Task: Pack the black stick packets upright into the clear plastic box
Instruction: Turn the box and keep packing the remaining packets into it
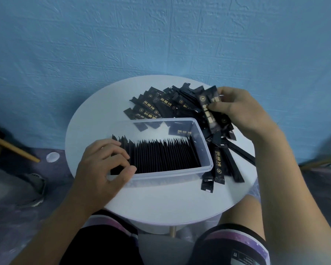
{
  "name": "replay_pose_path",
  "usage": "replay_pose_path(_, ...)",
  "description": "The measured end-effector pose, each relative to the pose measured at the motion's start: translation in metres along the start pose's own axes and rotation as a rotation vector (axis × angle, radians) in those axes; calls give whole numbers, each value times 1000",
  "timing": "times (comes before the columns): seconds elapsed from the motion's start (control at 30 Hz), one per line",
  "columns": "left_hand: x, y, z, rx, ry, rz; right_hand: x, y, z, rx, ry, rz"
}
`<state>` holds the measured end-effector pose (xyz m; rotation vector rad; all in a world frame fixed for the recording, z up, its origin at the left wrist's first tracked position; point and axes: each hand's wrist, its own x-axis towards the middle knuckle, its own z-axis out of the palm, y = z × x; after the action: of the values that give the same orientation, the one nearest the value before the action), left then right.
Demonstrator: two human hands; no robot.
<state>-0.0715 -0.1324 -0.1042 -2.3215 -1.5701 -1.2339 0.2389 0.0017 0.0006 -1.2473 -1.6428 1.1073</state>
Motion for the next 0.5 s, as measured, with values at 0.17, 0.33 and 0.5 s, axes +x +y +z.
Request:
replay_pose_path(0.17,-1,2,1,28,14,9,-20,-30,63,-209,-272,-125)
replay_pose_path(0.33,-1,4,4,55,22,21,-19,-11,124,-561,-395,9)
replay_pose_path(0.5,-1,3,6,57,37,26,-21,-7,146,-542,-429,52)
